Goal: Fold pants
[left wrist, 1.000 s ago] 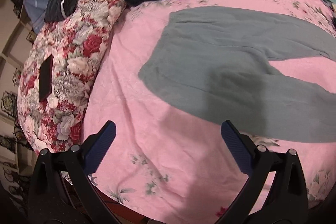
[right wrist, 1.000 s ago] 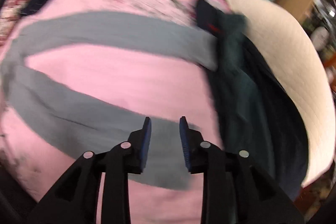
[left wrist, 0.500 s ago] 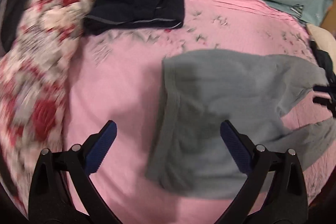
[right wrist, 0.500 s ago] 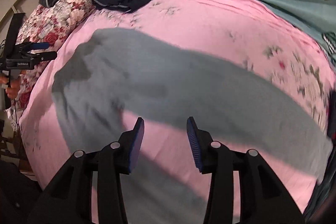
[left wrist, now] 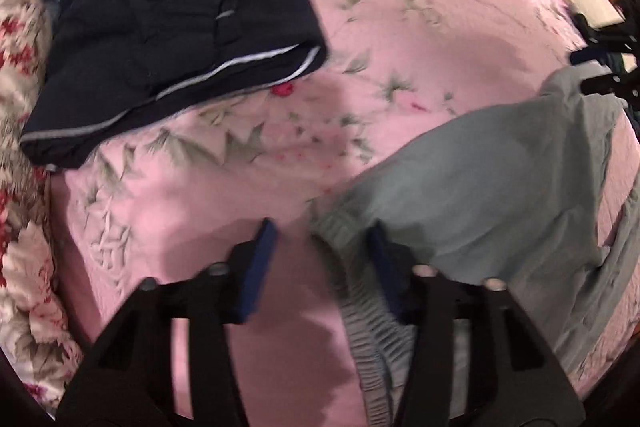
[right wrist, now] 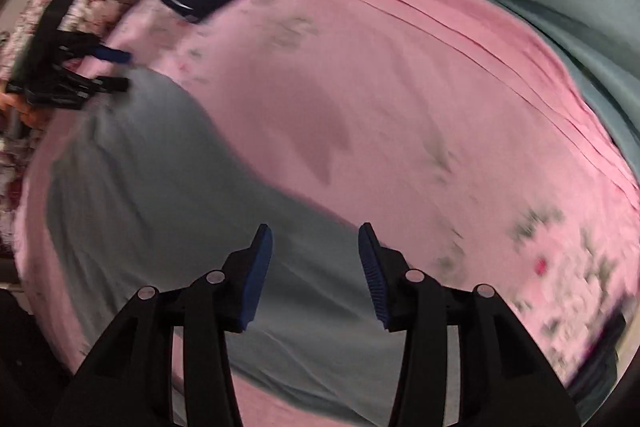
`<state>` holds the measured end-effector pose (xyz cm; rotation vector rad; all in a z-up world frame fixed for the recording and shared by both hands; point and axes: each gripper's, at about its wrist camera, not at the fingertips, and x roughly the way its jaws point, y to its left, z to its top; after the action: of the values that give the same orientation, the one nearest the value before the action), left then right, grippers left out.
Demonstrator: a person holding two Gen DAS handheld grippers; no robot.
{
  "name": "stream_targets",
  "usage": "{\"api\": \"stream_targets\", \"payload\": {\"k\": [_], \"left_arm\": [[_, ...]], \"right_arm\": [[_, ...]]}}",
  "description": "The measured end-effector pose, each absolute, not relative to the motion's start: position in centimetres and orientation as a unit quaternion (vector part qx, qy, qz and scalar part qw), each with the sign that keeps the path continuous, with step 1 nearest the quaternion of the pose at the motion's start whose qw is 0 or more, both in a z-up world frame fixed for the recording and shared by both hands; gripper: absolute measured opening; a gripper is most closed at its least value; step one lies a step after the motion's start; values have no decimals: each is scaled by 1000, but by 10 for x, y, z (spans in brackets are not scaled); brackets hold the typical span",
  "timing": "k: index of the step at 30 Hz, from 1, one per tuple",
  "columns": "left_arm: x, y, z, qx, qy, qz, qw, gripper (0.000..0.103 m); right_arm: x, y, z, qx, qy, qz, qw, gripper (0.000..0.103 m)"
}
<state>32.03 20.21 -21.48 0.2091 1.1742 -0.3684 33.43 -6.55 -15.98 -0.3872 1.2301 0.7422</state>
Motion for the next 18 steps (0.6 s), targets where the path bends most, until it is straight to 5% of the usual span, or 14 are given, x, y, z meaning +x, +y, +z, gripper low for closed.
{"api": "stream_targets", "payload": {"k": [1, 8, 9, 11, 18], "left_arm": [[319, 201, -214, 97, 548, -179, 811, 25], [305, 218, -206, 65, 518, -154, 839, 18], [305, 222, -204, 59, 515, -148, 842, 18], [303, 233, -204, 40, 514, -142, 845, 18], [310, 255, -205, 21, 517, -107, 849, 22]], "right_arm": [[334, -54, -158, -170, 555, 356, 732, 46], [336, 48, -181, -222, 536, 424, 695, 42], [336, 57, -189, -243, 539, 420, 688, 21], [337, 67, -195, -267, 536, 417, 684, 3], [363, 77, -186, -242, 509, 397, 724, 5]]}}
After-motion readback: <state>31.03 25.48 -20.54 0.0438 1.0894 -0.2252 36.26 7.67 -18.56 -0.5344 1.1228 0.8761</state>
